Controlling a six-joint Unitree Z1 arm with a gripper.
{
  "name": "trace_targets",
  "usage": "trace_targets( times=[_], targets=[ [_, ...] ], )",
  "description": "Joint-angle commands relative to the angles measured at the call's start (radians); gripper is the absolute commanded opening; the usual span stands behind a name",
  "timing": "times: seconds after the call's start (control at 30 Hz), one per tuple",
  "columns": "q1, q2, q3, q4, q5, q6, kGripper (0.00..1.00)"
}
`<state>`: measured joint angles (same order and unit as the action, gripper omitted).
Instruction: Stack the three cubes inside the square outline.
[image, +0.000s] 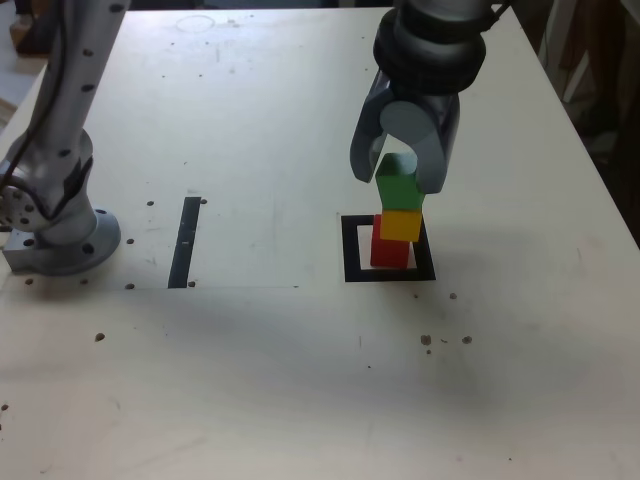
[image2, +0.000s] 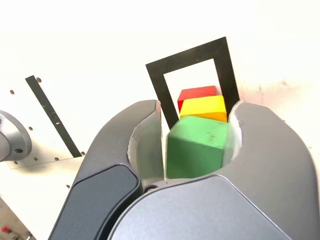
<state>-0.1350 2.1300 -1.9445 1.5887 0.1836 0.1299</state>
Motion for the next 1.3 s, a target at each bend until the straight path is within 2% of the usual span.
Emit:
trace_targets(
  times=[0.0,0.37,0.67,0.97,1.13,1.27],
  targets=[
    [0.002,0.006,0.001,0.006,-0.003,0.003,0.99],
    [0.002,-0.021,0.006,0.010,0.000,0.005,0.99],
    [-0.007,-0.168,0.091,0.018,0.009,-0.012,0.99],
    [-0.011,-0.344,0.341,0.007,0.026,-0.076,0.99],
    [-0.011,-0.425,0.522,-0.035,0.042,-0.126,0.99],
    [-0.011,-0.477,0.654,-0.085,0.036,-0.160,0.99]
  ],
)
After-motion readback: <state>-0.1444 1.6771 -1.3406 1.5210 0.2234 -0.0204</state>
